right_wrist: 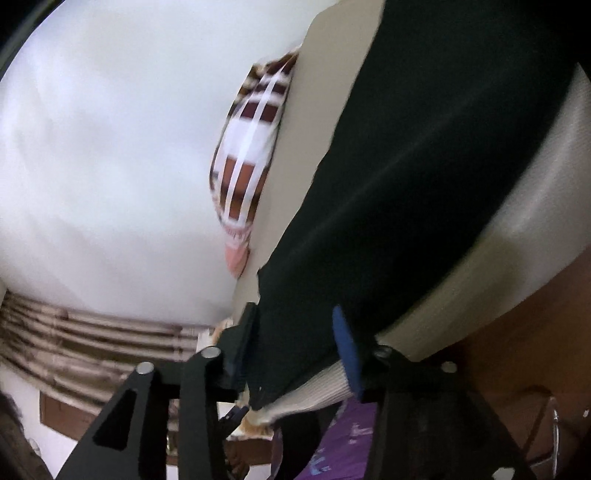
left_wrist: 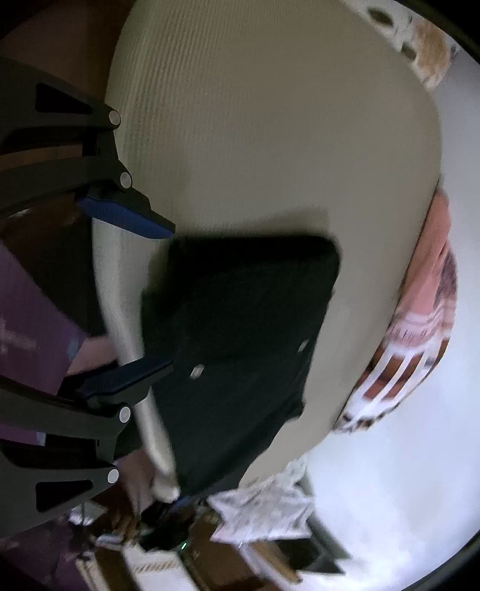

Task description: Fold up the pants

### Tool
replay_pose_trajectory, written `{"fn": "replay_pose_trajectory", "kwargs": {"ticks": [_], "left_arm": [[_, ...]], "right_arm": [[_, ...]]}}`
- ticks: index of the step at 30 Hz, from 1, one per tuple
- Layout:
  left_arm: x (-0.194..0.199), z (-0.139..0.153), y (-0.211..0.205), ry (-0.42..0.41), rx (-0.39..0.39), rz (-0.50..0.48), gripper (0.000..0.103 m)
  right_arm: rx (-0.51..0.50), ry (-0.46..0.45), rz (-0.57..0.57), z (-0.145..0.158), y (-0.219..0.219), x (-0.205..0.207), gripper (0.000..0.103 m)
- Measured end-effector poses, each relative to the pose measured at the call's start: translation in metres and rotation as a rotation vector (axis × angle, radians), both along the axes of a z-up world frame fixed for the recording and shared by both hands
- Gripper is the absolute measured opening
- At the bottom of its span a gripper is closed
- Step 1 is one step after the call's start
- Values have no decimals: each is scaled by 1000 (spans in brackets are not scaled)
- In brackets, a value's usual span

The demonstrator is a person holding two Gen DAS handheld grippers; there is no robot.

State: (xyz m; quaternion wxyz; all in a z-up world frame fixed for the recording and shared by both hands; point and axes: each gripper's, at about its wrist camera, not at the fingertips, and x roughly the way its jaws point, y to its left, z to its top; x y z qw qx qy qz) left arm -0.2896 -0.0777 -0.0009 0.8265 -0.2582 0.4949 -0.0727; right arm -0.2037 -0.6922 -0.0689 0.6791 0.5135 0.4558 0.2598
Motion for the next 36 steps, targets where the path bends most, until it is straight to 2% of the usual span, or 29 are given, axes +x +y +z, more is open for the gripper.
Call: {"fn": "replay_pose_trajectory", "kwargs": {"ticks": [4,5,6,7,13,14,15,16,17,18,20,22,24,26,28,31,33,36], "left_arm": [[3,-10,-15,49,-71,-49,65],[5,-10,-19,53,-59,-48,59],[7,-9,-21,53,-37,-41,46],[8,-6,-22,54,2,-26,37],[13,14,-25,9,99,7,31],[16,26,-25,-20,126,10,29],[18,35,-24,-43,151,13,15],[21,39,-22,-54,168,9,15],[22,44,-19,-69,237,21,14],[25,39,-15,-50,261,19,14],[27,12,3,44,197,36,14],[24,-10,13,106,179,55,14],[13,-10,19,71,140,90,14],[7,1,19,27,163,115,14],[3,12,21,-9,130,118,14],[1,18,16,-5,94,97,22],[1,18,14,19,73,74,32],[0,12,7,53,34,66,41]], "right_arm": [[7,26,14,-6,10,-4,50],[15,36,11,-9,10,-4,51],[21,44,7,-11,11,-4,51],[25,52,3,-13,9,-6,52],[28,67,-12,-17,8,-12,58],[30,66,-13,-17,10,-11,59],[32,65,-13,-17,10,-10,59],[31,64,-15,-17,9,-10,59],[26,66,-17,-19,8,-11,59],[26,70,-17,-20,7,-12,59],[24,87,-20,-25,6,-14,59],[30,103,-20,-29,5,-15,59],[41,106,-14,-29,6,-15,59],[41,86,5,-24,10,-15,59],[65,64,30,-20,17,-14,59],[85,50,56,-16,30,-7,59],[57,57,67,-19,37,0,59],[17,95,69,-29,43,6,58]]}}
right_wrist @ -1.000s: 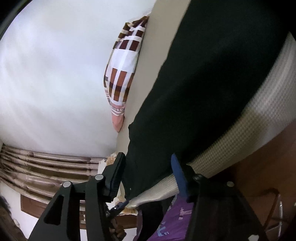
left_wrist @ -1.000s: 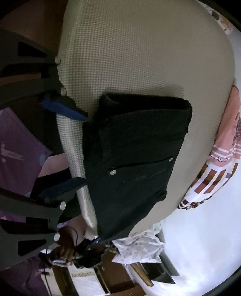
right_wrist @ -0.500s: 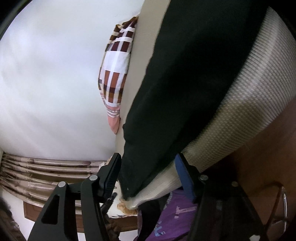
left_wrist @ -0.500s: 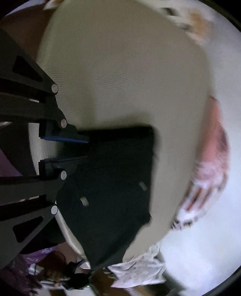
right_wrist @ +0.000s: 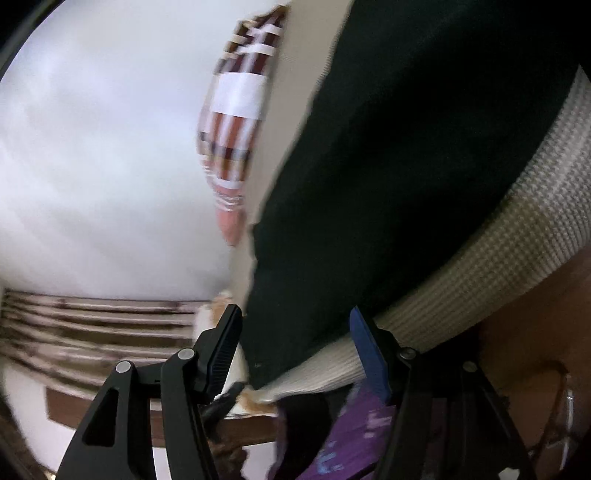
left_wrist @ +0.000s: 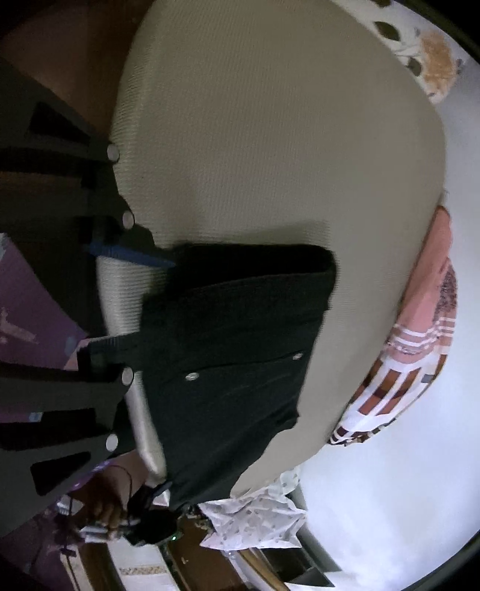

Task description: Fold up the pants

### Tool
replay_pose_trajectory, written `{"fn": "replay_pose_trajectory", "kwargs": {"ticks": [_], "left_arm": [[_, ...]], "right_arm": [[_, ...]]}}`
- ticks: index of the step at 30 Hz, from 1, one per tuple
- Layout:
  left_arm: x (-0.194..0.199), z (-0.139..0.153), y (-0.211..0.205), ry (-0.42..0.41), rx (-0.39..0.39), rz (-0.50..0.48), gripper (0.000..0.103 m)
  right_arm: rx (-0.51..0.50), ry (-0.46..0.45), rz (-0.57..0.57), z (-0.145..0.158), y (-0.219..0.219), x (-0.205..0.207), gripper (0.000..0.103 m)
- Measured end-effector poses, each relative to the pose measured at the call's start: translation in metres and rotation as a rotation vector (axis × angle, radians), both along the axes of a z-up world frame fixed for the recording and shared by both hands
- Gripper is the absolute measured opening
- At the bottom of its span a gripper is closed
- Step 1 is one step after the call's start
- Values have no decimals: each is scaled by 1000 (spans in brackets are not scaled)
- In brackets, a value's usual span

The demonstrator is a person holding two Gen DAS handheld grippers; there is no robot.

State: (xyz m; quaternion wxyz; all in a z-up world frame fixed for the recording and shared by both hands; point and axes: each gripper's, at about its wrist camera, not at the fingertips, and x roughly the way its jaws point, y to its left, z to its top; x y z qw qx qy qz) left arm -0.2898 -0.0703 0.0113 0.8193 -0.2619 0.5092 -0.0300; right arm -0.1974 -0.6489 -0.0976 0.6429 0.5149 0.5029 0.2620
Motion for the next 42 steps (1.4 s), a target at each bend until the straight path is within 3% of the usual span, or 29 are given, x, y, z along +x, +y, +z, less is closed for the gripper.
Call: {"fn": "replay_pose_trajectory", "kwargs": {"ticks": [5,6,8,9,14,18,21,25,26,27,29,31,35,38,40,42], "left_arm": [[-2,-13,-8,37,-46,3,47],[-5,-15,-7,46,-61,8,51],[-6,-20,-5,55,-102,21,51],[-6,-22,-6,60,-113,23,51],[-18,-18,13,24,-163,104,51],[-19,-27,24,36,-248,145,51],[-16,-28,15,29,-265,115,51],[-5,-29,-7,16,-236,49,50],[-3,-27,-15,11,-187,33,34],[0,-23,-24,12,-109,11,33],[3,-15,-32,4,-35,-6,29],[9,-3,-34,-8,28,-8,19],[21,24,-23,-74,117,1,19],[25,6,-15,-22,157,-1,16],[21,-17,-11,35,130,-15,16],[10,-26,-7,-7,104,10,17]], "right_arm": [[-13,39,-35,-11,8,9,50],[-13,48,-43,-11,9,10,43],[-36,66,-15,-15,20,12,14],[-49,64,7,-15,27,12,8],[-65,-45,6,0,29,3,6],[-79,-18,25,-9,29,3,6],[-52,0,13,-15,28,2,6],[-50,7,16,-17,30,2,7],[-47,13,16,-17,31,2,7],[-44,18,14,-18,32,3,7],[-32,28,9,-20,33,3,7],[-30,32,9,-22,33,3,7],[-13,14,18,-19,36,3,8],[3,25,26,-26,41,1,8],[11,32,31,-29,41,0,7],[18,33,35,-30,40,2,7]]}}
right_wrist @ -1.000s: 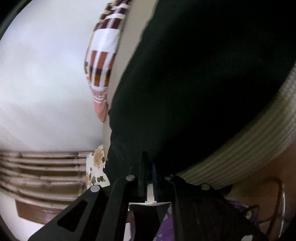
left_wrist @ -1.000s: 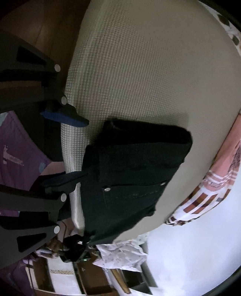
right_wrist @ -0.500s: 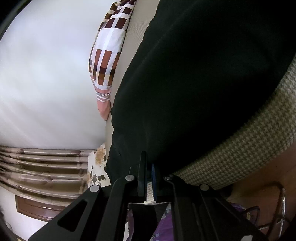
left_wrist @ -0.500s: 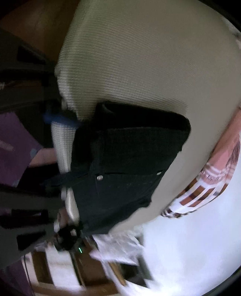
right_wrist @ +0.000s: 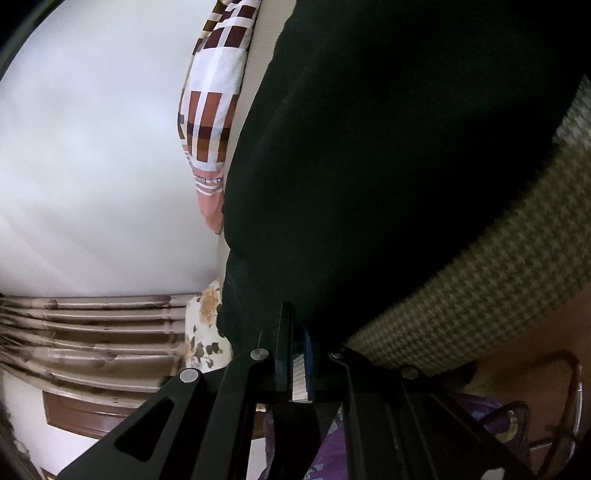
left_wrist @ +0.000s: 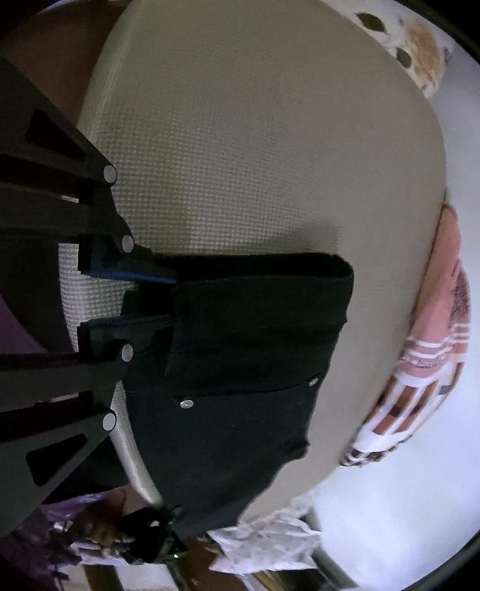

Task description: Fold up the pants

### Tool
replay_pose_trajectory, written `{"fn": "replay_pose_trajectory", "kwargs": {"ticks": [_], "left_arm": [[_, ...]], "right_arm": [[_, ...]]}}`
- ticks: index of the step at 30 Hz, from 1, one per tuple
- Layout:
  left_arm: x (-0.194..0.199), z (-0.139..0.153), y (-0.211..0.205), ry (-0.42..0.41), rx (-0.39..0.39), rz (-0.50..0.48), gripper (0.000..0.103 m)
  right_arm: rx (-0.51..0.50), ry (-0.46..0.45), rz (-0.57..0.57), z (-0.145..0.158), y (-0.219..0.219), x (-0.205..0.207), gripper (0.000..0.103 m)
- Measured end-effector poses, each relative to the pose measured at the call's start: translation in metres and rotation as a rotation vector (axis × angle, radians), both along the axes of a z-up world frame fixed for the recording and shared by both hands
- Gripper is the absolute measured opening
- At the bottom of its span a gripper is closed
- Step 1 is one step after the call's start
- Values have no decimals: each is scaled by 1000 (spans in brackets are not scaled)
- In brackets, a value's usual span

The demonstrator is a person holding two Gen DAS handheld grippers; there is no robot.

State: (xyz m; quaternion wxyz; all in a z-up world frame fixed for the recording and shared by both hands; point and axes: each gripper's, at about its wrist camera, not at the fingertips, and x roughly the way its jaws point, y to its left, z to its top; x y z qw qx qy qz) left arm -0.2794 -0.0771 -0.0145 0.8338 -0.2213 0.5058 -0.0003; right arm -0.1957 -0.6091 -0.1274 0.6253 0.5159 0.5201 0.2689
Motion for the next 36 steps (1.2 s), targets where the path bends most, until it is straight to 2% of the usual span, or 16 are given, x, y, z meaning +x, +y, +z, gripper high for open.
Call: {"fn": "replay_pose_trajectory", "kwargs": {"ticks": [5,7,9,11,13,15,16,19,21,25,26,29,33,36], "left_arm": [[-1,5,-9,-22,101,-8,25],[-3,14,-13,-38,162,1,35],[-5,28,-17,-55,236,43,57],[-9,47,-27,-120,281,70,58],[-6,61,-41,-179,296,47,60],[6,64,-58,-215,314,-15,79],[15,59,-67,-204,336,-35,79],[41,29,-70,-89,301,-79,78],[49,10,-59,-33,242,-63,77],[51,-9,-44,20,194,-25,77],[50,-9,-39,10,176,-13,77],[51,-8,-43,14,210,-34,78],[50,-4,-43,13,227,-36,78],[39,12,-43,-40,265,-11,78]], "right_arm": [[8,-5,8,0,0,2,7],[13,-3,9,-1,-1,2,7],[40,4,5,-3,-3,2,8],[74,19,-6,-6,-4,2,8],[86,27,-6,-8,-5,3,8],[93,34,-3,-7,-5,4,8],[92,36,-5,-6,-6,4,8],[58,22,-31,2,-17,5,9],[36,18,-53,5,-28,4,9],[-1,12,-127,4,-59,0,6],[-15,6,-128,5,-64,-2,6],[-2,-21,-108,6,-69,-3,6],[21,5,-138,3,-82,-1,9],[21,27,-173,3,-100,-1,12]]}}
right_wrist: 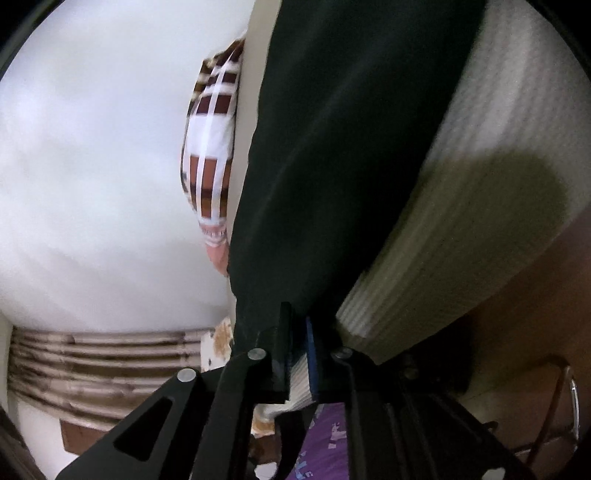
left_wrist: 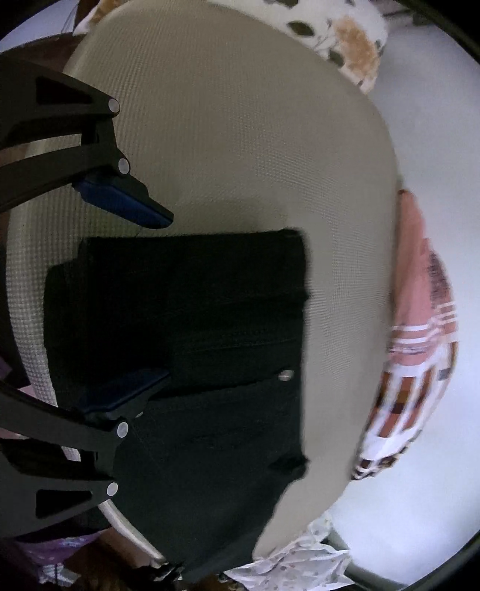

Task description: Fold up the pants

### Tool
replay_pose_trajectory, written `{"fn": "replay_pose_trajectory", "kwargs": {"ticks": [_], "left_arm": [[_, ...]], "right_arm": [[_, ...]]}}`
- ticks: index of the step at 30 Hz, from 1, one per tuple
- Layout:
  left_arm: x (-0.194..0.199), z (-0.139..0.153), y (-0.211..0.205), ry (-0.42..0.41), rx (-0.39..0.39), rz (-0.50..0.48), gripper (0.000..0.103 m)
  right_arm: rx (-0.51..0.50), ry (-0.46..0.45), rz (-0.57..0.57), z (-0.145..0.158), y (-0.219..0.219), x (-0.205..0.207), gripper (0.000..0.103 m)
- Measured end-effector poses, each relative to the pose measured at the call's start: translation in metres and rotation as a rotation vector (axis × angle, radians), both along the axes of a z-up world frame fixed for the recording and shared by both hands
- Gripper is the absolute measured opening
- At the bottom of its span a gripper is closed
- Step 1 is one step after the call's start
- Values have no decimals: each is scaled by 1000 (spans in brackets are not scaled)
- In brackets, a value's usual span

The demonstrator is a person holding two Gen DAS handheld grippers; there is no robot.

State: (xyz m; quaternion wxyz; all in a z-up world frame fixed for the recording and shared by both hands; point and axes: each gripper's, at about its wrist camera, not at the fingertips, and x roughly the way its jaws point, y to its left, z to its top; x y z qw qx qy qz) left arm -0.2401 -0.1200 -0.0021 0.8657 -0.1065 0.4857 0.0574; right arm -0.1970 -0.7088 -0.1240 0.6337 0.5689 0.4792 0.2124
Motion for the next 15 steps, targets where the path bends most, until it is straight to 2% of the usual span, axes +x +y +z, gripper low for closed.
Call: {"fn": "replay_pose_trajectory", "kwargs": {"ticks": [1,3,4,6,7,8,11,13,15], "left_arm": [[-1,5,0,-17,3,2,78],[1,8,-2,-8,28,-7,78],[2,9,-2,-4,36,-10,78],[2,10,-5,-2,54,-21,78],[2,10,-7,-3,62,-26,78],[2,9,-9,-1,70,-33,78],[7,-1,-14,27,88,-45,78],[10,-9,-13,56,81,-36,78],[11,-13,-10,59,40,-15,78]], "right_arm": [[-6,5,-2,2,-6,1,17],[-57,23,39,12,-14,2,19],[-122,19,71,21,-18,3,22],[-319,-4,129,49,-31,6,22],[-381,-4,135,58,-37,6,22],[-456,-28,121,72,-47,8,22],[-565,-155,112,110,-57,25,22],[-621,-232,150,123,-38,46,22],[-691,-305,246,124,-4,71,22]]}}
